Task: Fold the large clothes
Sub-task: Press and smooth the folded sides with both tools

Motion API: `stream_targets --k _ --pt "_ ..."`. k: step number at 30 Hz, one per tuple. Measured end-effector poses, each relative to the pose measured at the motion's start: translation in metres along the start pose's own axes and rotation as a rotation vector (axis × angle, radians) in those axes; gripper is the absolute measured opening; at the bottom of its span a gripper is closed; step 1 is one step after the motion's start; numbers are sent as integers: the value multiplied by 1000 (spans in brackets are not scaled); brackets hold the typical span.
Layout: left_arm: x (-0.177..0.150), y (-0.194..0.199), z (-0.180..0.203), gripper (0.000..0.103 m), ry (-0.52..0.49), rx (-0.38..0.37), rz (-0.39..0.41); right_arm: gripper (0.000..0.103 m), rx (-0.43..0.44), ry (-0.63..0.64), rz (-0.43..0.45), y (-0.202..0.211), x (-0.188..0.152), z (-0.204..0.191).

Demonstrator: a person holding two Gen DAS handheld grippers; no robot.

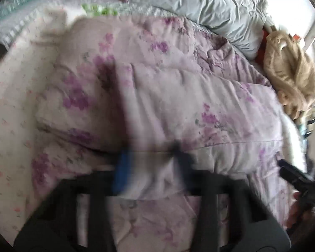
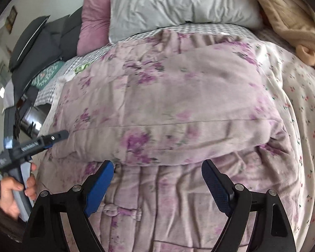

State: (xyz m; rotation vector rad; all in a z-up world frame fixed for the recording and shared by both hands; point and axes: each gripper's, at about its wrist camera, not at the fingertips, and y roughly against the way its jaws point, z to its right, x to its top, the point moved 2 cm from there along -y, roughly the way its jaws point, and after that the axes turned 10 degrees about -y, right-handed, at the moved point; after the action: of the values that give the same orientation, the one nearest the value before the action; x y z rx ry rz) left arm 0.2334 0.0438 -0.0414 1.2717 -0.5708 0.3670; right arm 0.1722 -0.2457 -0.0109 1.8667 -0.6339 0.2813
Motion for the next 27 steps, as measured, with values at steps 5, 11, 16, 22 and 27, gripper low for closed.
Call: stream_targets --k 5,11,16,22,27 --pt "28 61 10 16 -25 -24 301 87 9 -54 35 7 2 9" --pt "25 33 -46 24 61 287 211 87 -23 -89 100 21 4 21" --pt "19 42 -77 38 215 142 213 87 -56 -115 150 27 15 30" --pt "23 36 -16 61 10 16 240 87 -103 -122 188 19 26 35" --pt "11 -18 7 62 -109 48 89 87 -133 -91 169 -11 33 44"
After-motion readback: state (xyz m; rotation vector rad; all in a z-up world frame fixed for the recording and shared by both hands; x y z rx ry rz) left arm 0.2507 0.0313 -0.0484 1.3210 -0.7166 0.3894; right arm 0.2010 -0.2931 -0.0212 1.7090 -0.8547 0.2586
